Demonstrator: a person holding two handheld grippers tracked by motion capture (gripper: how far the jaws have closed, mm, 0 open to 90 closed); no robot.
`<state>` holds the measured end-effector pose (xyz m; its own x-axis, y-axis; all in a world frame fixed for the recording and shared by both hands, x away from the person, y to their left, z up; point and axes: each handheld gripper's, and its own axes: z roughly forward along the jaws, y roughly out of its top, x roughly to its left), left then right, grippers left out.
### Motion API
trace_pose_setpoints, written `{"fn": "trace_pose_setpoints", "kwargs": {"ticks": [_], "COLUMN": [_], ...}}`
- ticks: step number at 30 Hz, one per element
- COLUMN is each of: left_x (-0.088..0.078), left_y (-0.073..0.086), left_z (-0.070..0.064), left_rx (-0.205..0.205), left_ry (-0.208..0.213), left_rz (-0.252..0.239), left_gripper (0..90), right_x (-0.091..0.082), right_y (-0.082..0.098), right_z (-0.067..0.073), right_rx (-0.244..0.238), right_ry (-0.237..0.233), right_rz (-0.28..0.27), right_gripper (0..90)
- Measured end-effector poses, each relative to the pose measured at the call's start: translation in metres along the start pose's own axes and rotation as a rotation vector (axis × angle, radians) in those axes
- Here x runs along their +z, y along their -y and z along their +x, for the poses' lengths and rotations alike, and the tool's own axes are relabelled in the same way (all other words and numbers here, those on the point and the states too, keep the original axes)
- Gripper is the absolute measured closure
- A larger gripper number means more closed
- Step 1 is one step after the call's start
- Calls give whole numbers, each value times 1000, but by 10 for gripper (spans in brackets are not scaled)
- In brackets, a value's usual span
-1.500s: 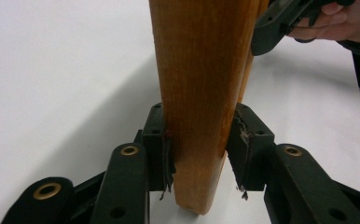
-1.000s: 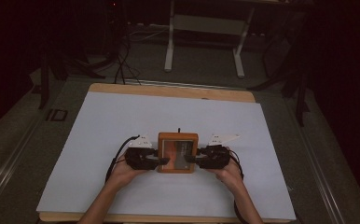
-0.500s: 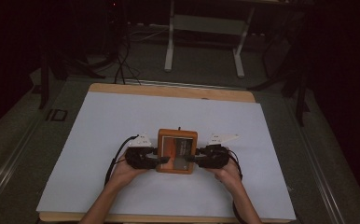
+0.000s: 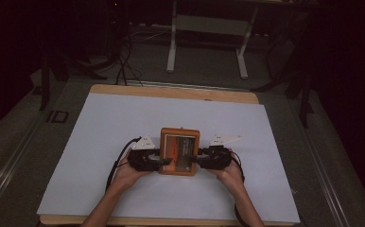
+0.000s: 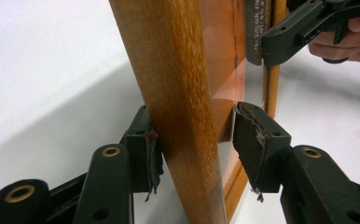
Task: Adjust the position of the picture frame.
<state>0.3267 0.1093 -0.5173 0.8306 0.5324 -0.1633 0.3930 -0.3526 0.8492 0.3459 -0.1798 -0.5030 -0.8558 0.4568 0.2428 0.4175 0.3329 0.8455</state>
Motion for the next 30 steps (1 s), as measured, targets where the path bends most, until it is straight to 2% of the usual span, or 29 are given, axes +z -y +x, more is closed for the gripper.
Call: {"fn": "trace_pose_setpoints", "kwargs": {"ticks": [12, 16, 19, 24, 30], "left_x": [3, 5, 5, 7, 7], "left_y": [-1, -1, -2, -1, -1], "left_z": [3, 4, 5, 10, 13], "left_rx": [-49, -63, -58, -112, -149], "left_ry": [-18, -40, -62, -57, -57], "left_rz": [0, 3, 14, 12, 23], "left_gripper": [511, 495, 488, 489, 489], "right_x": [3, 5, 5, 8, 14], "right_y": [-1, -2, -2, -3, -6], "right_z": [-4, -6, -8, -13, -19], "right_rx": [38, 68, 95, 142, 177], "right_ry": [37, 53, 64, 72, 59], "right_rz": [7, 14, 22, 36, 48], "right_gripper": [564, 555, 546, 531, 518]}}
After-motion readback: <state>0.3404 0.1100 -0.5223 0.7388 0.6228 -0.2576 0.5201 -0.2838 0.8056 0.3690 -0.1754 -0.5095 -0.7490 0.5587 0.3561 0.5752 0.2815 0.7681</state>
